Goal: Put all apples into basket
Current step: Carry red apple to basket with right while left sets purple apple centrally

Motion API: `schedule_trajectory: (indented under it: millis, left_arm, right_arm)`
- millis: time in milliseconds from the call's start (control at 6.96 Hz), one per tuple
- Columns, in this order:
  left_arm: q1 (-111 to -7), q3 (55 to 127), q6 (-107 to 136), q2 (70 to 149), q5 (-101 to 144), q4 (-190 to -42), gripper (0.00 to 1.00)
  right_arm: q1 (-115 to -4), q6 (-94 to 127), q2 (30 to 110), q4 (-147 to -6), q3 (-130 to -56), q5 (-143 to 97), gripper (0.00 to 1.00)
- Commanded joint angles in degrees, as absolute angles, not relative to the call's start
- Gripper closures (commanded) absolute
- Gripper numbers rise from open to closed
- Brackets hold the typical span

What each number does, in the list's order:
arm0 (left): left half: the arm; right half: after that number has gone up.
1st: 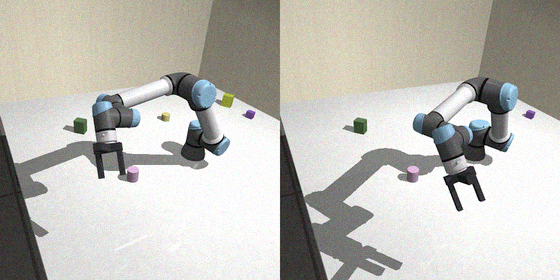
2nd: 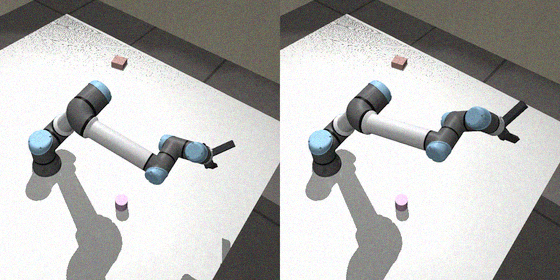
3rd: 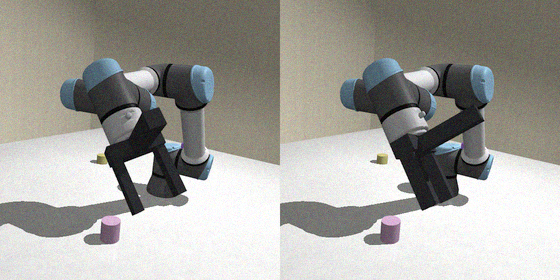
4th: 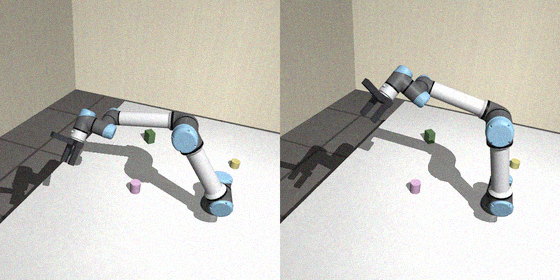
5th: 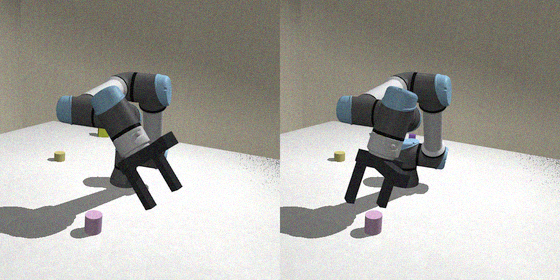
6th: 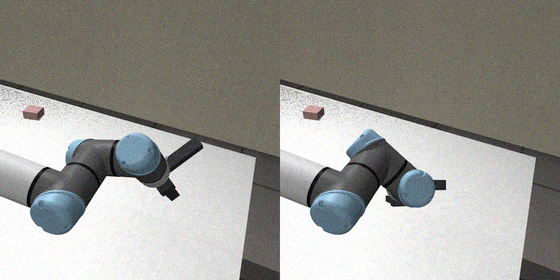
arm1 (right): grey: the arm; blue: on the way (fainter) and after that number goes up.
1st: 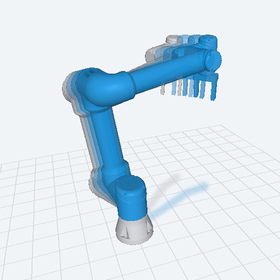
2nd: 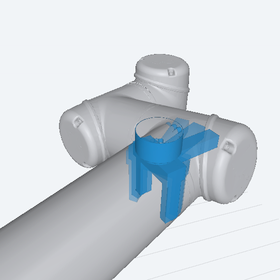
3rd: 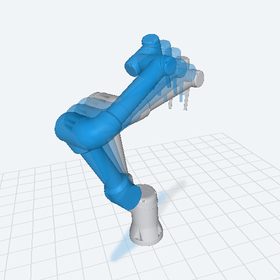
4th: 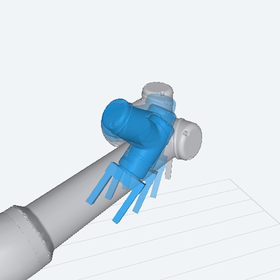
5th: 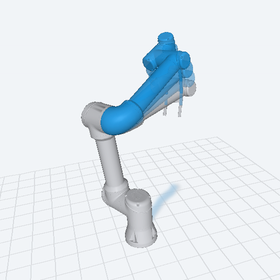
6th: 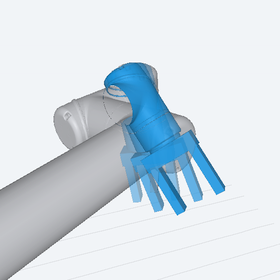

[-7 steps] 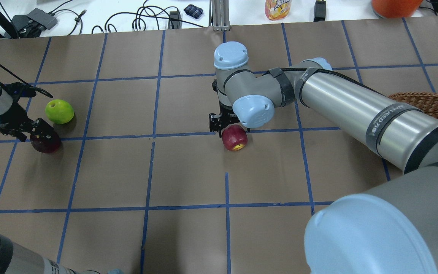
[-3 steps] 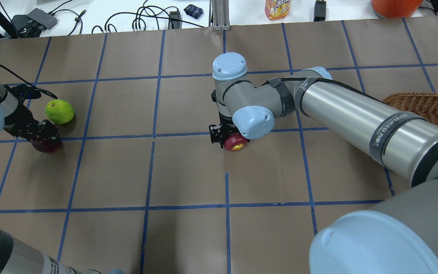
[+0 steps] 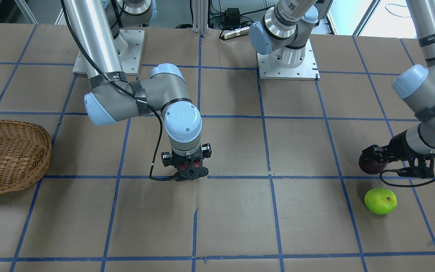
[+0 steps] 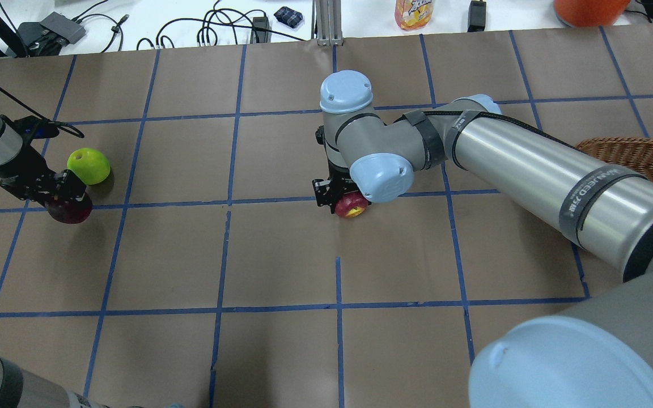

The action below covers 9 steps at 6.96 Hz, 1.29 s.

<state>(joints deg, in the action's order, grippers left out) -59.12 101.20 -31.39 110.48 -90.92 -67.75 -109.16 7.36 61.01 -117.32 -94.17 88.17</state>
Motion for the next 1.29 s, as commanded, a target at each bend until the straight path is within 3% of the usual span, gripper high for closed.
schedule_trajectory:
  millis: [0,288,431,575,862,1150]
  left_arm:
    - [-68.1,101.1,-16.3,107.9,-86.8,-71.9,0.96]
    - [-82.5,99.6,2.1,108.5,-79.1,-69.8,0.96]
    - [-91.4,97.6,15.2,110.3,-79.4,-64.7,0.96]
    - [-99.9,96.3,24.8,112.9,-79.3,-59.1,0.96]
    - [-105.4,96.8,30.8,118.5,-79.5,-50.2,0.96]
    - [-107.5,96.3,32.1,120.1,-79.5,-47.9,0.90]
  right_arm:
    - [-98.9,6.9,69.8,-116.5,-94.9,88.1,0.76]
    - [-84.8,-2.5,74.2,-116.4,-99.0,88.9,0.74]
    - [-77.3,-14.4,76.1,-116.4,-101.4,89.1,0.65]
    - [-69.5,-26.4,77.3,-117.4,-104.1,88.8,0.65]
    - [-51.8,-43.2,76.4,-123.1,-105.1,86.5,0.66]
    - [-45.2,-53.2,70.4,-129.0,-104.4,86.0,0.66]
